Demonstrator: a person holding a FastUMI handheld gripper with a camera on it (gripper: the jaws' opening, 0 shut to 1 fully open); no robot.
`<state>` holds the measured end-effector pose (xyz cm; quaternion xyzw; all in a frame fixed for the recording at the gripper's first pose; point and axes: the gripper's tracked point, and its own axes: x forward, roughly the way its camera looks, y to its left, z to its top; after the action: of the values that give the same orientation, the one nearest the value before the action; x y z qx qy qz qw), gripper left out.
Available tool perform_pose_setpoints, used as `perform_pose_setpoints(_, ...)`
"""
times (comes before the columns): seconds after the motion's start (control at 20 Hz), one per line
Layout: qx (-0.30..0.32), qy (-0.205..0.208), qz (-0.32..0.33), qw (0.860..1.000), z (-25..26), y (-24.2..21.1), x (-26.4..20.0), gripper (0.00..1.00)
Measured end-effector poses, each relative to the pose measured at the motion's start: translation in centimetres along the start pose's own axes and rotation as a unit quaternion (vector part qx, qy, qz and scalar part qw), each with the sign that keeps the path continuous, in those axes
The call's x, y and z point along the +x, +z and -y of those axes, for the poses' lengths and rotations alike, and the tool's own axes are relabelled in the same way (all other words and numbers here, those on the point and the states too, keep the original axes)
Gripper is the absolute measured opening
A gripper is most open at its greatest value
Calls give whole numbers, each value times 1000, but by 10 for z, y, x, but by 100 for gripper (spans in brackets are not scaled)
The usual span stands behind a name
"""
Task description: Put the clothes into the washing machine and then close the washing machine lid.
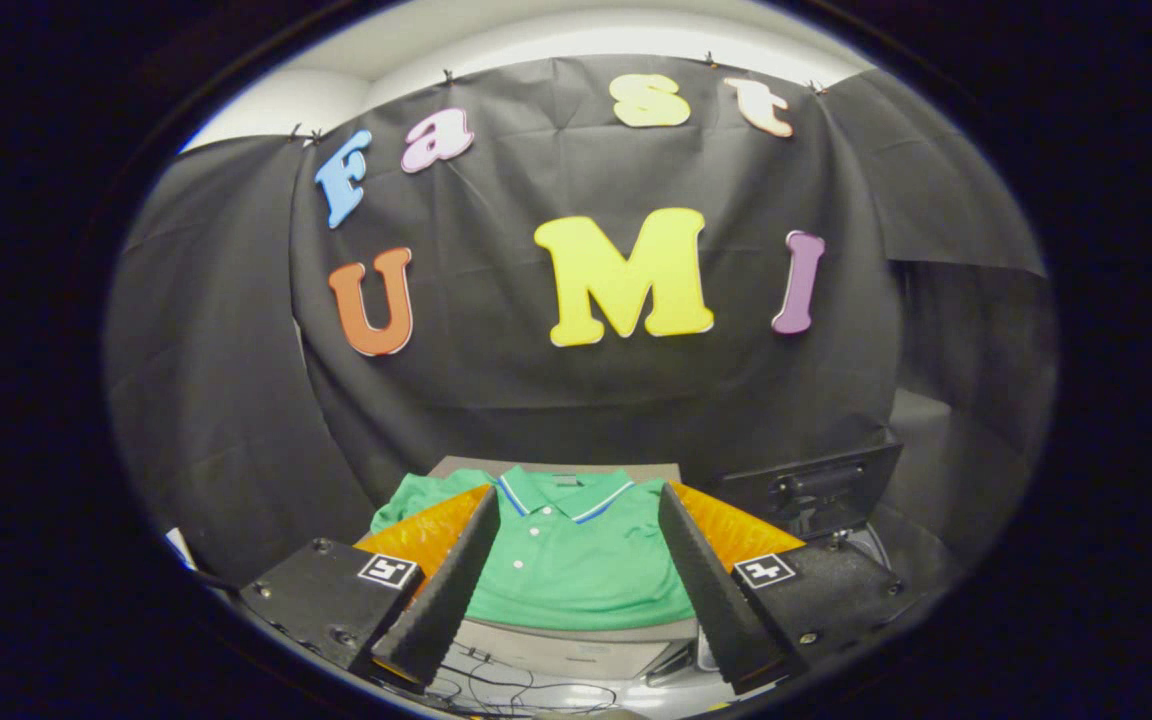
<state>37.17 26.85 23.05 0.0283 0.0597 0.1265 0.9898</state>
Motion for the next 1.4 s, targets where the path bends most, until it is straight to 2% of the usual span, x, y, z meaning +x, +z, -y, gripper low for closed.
perform_pose_setpoints(0.35,-11,0,-98,995,-24,-38,84,100)
perform_pose_setpoints(0.7,11,-19,-216,976,-35,-102,127,99)
perform_pose_setpoints(1.15,-21,-57,-231,971,-35,-111,134,100)
perform_pose_setpoints(1.4,-23,-56,-248,967,-35,-114,136,99)
